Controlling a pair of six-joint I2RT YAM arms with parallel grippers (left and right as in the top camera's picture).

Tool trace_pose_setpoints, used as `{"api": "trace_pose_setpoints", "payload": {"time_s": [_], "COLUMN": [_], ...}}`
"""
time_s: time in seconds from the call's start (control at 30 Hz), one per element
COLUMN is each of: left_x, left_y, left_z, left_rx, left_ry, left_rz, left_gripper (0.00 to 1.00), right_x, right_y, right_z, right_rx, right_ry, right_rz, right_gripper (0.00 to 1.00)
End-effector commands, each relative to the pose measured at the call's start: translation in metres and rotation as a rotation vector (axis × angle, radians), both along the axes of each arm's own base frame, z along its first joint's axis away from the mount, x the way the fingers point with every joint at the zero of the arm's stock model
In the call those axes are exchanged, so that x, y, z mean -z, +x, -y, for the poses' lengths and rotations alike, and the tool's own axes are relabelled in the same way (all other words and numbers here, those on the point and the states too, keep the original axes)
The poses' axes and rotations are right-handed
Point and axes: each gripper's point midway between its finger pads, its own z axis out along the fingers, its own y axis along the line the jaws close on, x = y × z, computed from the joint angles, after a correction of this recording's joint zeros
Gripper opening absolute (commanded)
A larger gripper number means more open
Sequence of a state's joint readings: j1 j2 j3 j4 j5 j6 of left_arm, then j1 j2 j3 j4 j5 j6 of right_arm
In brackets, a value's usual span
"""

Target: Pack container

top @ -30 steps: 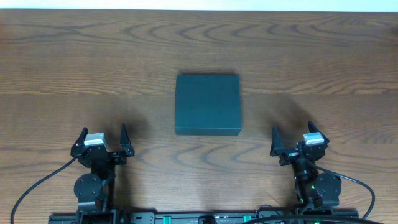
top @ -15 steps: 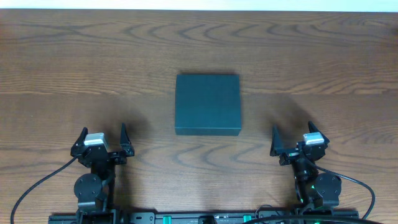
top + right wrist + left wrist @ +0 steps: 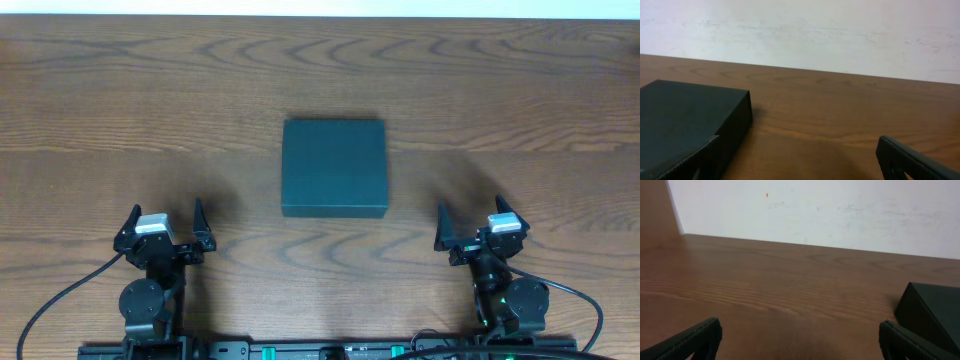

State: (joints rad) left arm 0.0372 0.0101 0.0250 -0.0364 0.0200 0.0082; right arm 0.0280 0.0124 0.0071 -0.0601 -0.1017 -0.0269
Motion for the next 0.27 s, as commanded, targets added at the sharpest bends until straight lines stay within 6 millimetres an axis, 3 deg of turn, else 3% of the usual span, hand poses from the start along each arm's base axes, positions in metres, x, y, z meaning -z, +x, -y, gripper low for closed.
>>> {"api": "trace_pose_setpoints", "payload": {"time_s": [0.0, 0.23], "left_x": [0.0170, 0.0171], "left_y": [-0.0006, -0.0006], "left_z": [0.0001, 0.0000], "left_rx": [0.001, 0.001], "left_ry": [0.016, 0.016], "left_rz": [-0.050, -0.050], "left_gripper": [0.99, 0.99], "right_x": [0.0003, 0.0003], "right_y": [-0.0003, -0.0003], "right_z": [0.0003, 0.0003], "right_rx": [-0.001, -0.001], "right_ry": [0.004, 0.004], "right_rz": [0.000, 0.000], "right_gripper": [0.99, 0.99]}}
